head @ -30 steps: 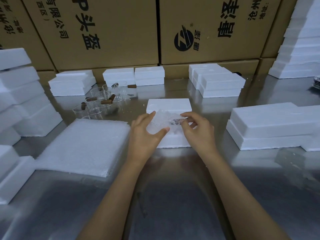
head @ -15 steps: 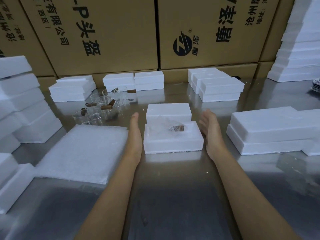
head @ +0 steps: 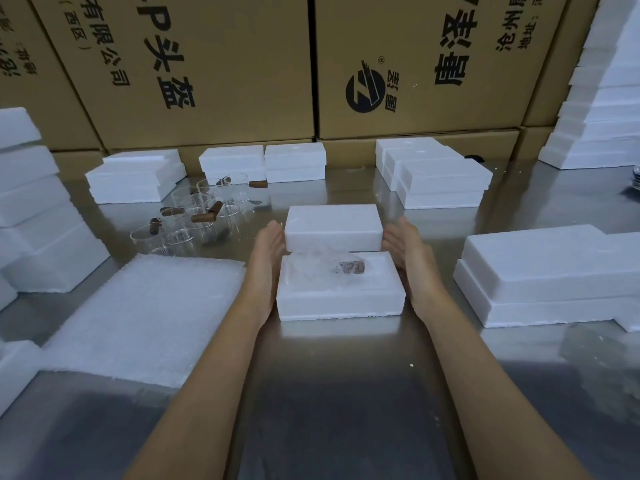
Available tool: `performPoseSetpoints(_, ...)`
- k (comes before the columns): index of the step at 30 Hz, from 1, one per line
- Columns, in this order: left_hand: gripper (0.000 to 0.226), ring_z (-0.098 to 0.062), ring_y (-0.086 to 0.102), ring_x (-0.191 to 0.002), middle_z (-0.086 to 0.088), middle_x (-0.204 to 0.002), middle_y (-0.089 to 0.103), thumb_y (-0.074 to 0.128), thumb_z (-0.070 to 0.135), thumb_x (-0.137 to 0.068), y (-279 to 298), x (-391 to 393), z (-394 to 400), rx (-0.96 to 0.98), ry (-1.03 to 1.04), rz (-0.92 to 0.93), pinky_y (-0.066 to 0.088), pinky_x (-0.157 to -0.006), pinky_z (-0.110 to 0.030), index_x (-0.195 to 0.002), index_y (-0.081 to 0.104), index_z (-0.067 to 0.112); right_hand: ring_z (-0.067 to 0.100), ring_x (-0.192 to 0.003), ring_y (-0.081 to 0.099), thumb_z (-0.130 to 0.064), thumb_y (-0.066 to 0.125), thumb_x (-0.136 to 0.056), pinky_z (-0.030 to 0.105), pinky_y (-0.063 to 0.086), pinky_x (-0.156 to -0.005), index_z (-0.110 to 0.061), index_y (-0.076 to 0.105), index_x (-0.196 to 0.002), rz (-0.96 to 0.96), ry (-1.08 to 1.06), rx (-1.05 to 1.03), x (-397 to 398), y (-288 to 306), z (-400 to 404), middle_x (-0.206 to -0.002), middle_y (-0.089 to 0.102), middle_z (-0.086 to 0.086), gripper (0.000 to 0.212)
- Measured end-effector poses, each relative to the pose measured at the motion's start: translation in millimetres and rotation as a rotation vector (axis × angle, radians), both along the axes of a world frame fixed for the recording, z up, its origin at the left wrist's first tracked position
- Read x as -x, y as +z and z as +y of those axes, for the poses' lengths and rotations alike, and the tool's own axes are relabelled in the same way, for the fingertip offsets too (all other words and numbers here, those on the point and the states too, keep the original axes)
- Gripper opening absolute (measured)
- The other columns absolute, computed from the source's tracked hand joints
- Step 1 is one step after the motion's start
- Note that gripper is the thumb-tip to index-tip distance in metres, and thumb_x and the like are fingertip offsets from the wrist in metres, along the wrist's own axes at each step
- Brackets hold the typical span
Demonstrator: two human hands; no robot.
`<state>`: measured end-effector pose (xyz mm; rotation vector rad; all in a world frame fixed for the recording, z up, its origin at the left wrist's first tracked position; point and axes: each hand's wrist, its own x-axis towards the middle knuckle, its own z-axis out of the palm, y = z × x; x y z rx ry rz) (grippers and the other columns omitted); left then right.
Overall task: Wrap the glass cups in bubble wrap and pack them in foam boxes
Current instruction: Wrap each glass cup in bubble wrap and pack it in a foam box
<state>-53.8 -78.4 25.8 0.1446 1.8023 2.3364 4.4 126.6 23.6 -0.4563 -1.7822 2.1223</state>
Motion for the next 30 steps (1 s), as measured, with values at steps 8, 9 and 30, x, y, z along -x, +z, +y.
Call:
performPoseSetpoints(8, 0.026, -0.006, 0.068, -0.092, 0.009, -0.107, 0.071, 0.053, 0.037, -0.088, 55, -23, -14, 0.119, 0.257, 0.334, 0.052, -0.083, -0.024, -0.110, 0.067, 0.040, 0.005, -0.083, 0.067, -0.027, 0.059, -0.089, 0.022, 0.050, -0.083, -0.026, 0.075, -0.087, 0.274, -0.310, -0.162, -19, 41, 1, -0.082, 0.073, -0.018, 0.016)
performPoseSetpoints(9, 0.026, -0.001, 0.066, -0.080, 0.014, -0.095, 0.071, 0.055, 0.032, -0.089, 58, -26, -17, 0.118, 0.263, 0.358, 0.052, -0.074, -0.019, -0.111, 0.067, 0.039, 0.005, -0.079, 0.065, -0.025, 0.060, -0.086, 0.018, 0.050, -0.077, -0.022, 0.074, -0.089, 0.308, -0.309, -0.163, -20, 44, 2, -0.081, 0.071, -0.018, 0.014)
performPoseSetpoints(30, 0.045, -0.017, 0.072, -0.099, 0.002, -0.103, 0.071, 0.081, 0.041, -0.082, 15, -7, -35, 0.319, -0.056, 0.094, 0.059, -0.081, -0.040, -0.123, 0.064, 0.035, 0.010, -0.066, 0.050, -0.029, 0.064, -0.087, 0.026, 0.039, -0.060, -0.021, 0.056, -0.085, -0.049, -0.209, -0.258, -15, 16, -10, -0.078, 0.055, -0.005, 0.012)
